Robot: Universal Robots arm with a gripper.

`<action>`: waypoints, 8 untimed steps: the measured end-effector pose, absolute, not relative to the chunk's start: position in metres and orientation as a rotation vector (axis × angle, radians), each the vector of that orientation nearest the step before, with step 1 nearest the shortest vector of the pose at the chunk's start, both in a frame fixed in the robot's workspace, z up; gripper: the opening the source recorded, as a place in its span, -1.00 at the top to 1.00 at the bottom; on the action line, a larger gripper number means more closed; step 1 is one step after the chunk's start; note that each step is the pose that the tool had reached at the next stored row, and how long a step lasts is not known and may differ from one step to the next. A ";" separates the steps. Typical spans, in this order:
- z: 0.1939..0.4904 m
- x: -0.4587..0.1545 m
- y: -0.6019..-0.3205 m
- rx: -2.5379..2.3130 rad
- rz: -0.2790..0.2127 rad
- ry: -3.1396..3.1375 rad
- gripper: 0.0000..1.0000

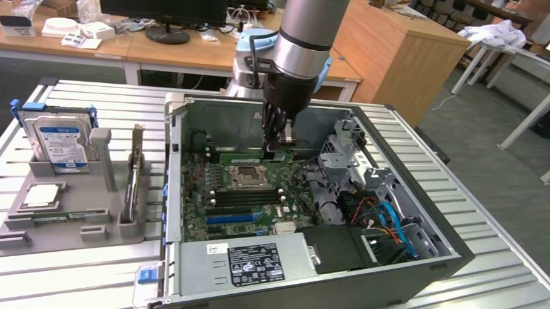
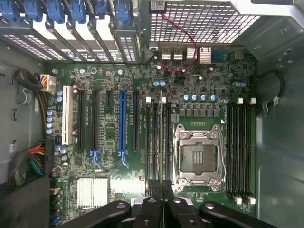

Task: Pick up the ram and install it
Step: 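Insert the ram into the slot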

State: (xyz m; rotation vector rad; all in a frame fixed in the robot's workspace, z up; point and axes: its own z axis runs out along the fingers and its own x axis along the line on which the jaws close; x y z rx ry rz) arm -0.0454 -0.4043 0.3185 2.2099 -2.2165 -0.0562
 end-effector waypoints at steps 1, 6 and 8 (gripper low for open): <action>0.318 -0.045 -0.404 2.210 -0.056 -2.216 0.76; 0.315 -0.045 -0.404 2.210 -0.056 -2.216 0.76; 0.314 -0.045 -0.404 2.210 -0.056 -2.217 0.76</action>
